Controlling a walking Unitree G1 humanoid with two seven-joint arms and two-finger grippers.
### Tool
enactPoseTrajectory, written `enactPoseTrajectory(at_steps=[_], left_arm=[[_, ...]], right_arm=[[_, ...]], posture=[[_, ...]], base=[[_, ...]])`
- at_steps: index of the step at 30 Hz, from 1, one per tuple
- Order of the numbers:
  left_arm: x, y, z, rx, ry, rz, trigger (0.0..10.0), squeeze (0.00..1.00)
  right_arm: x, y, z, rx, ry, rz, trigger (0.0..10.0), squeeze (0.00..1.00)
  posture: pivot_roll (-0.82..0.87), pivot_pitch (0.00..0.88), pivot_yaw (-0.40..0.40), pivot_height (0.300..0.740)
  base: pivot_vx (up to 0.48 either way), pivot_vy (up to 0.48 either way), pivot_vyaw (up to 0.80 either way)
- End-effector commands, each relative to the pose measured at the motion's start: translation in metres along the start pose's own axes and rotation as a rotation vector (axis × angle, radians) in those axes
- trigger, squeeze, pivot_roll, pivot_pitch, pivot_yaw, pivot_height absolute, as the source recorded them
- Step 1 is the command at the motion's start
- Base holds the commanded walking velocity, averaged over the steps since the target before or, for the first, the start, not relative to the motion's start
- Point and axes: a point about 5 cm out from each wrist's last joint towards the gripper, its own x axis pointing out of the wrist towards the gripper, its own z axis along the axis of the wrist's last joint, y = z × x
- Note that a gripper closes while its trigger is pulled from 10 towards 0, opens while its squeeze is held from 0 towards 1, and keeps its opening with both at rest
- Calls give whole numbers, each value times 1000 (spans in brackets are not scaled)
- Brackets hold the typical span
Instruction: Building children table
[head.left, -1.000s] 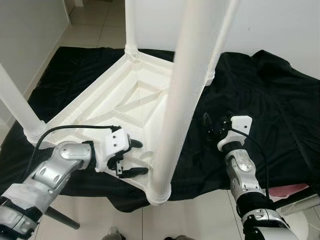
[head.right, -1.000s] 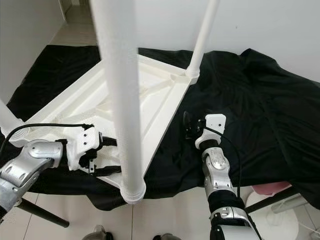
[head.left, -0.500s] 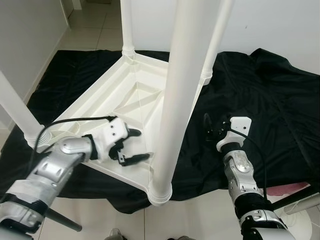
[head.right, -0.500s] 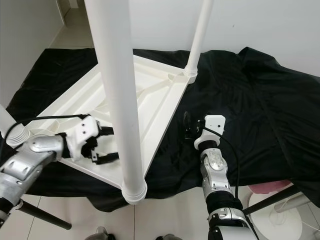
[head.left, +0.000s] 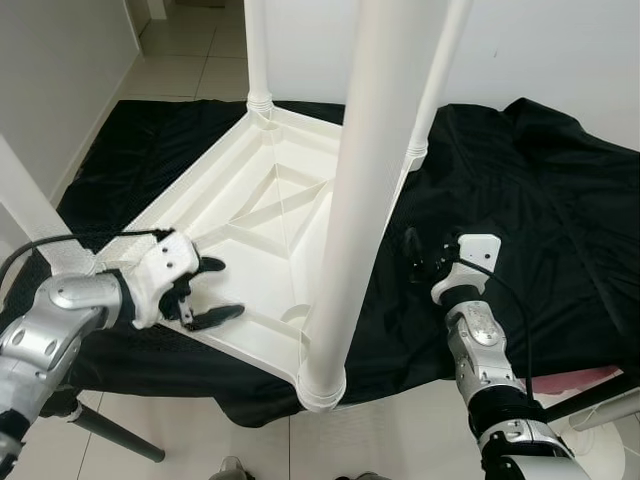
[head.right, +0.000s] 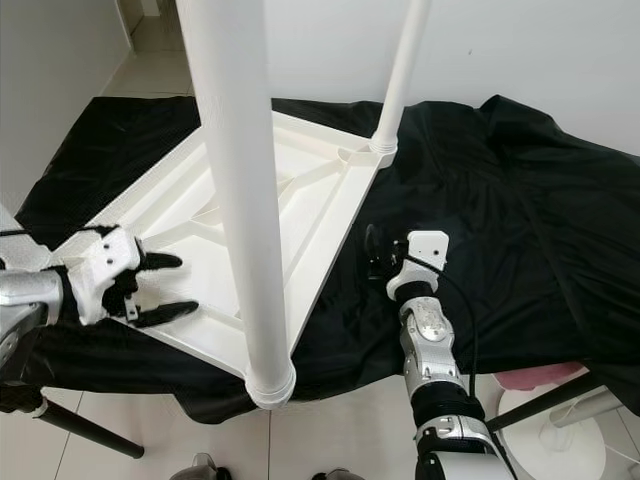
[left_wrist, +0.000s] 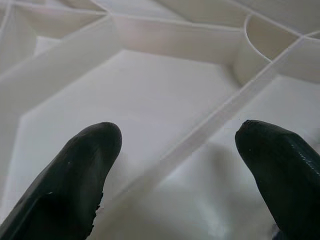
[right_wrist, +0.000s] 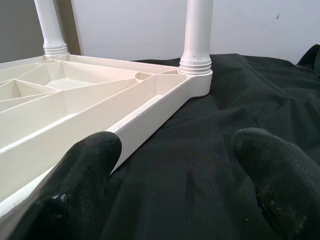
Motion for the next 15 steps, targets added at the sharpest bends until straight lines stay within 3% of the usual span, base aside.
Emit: enactPoseTrajectory(at_steps=[1, 9, 15], left_arm=[[0, -16, 0, 19, 9, -282, 10000, 0], [16, -15, -7, 37, 66, -250, 10000, 0], [38, 2, -18, 86, 196, -104, 10000, 0]], right_arm=[[-1, -1, -2, -1, 5, -8, 10000, 0], [-1, 1, -1, 3, 1, -11, 10000, 0], [-2, 0, -2, 5, 0, -23, 10000, 0]], posture=[[60, 63, -21, 740], [56, 74, -13, 740], [46, 82, 0, 740]], base=[[0, 0, 0], [0, 0, 0], [0, 0, 0]])
